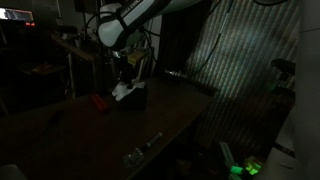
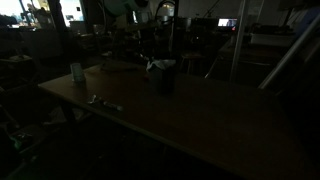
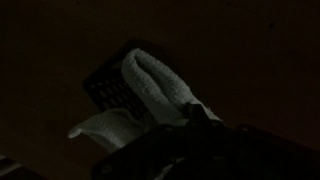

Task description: Pick up the white towel from the table and put it in the small black basket.

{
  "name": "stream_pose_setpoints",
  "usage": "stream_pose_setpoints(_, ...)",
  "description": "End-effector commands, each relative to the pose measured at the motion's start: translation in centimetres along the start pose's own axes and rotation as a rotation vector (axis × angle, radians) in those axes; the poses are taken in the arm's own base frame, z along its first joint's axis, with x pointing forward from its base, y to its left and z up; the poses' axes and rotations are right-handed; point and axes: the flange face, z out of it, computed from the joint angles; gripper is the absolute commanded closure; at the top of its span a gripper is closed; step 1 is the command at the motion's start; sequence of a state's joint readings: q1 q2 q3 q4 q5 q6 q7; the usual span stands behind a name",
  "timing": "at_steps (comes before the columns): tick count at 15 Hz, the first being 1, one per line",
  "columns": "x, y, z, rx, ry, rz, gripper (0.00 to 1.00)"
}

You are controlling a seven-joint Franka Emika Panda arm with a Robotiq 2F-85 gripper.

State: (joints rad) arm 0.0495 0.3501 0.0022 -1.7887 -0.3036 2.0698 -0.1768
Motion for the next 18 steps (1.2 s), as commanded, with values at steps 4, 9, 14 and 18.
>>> stream_pose_setpoints(4,0.2,1.5,-0.8,-0.031,0.015,0.021,1.00)
stream_pose_setpoints(9,0.4,1.6,-0.1,-0.035,0.008,0.022,1.00)
stream_pose_setpoints(14,1.1,2.3,-0.1,-0.073,0.017,0.039,1.00)
stream_pose_setpoints(18,2.0,3.1,-0.6,-0.117,0.026,0.043,1.00)
